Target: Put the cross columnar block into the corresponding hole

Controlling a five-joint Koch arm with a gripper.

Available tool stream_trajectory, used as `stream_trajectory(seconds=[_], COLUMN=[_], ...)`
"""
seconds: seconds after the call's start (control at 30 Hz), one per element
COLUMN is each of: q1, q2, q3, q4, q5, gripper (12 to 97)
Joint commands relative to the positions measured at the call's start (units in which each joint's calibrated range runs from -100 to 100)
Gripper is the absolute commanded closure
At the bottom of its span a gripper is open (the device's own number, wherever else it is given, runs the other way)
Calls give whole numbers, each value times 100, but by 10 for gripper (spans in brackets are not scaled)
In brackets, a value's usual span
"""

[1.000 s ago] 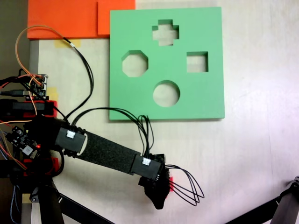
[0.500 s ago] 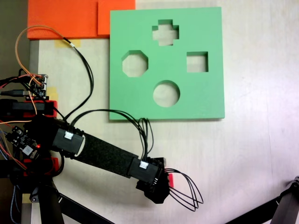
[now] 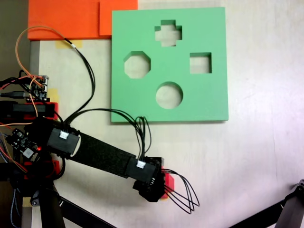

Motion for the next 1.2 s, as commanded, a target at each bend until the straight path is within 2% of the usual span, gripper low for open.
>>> stream_trajectory(seconds=[0.0, 0.23, 0.53, 0.67, 1.03, 1.17], q1=[29, 444, 1797, 2545, 3253, 3409], q2=[-683, -2066, -2429, -1256, 1705, 2138], q3=[60, 90, 249, 1436, 4866, 5105], q4=[-842, -842, -842, -842, -842, -842], q5=[24, 352, 1504, 2081, 2711, 2872], gripper=[701, 701, 702, 701, 702, 702])
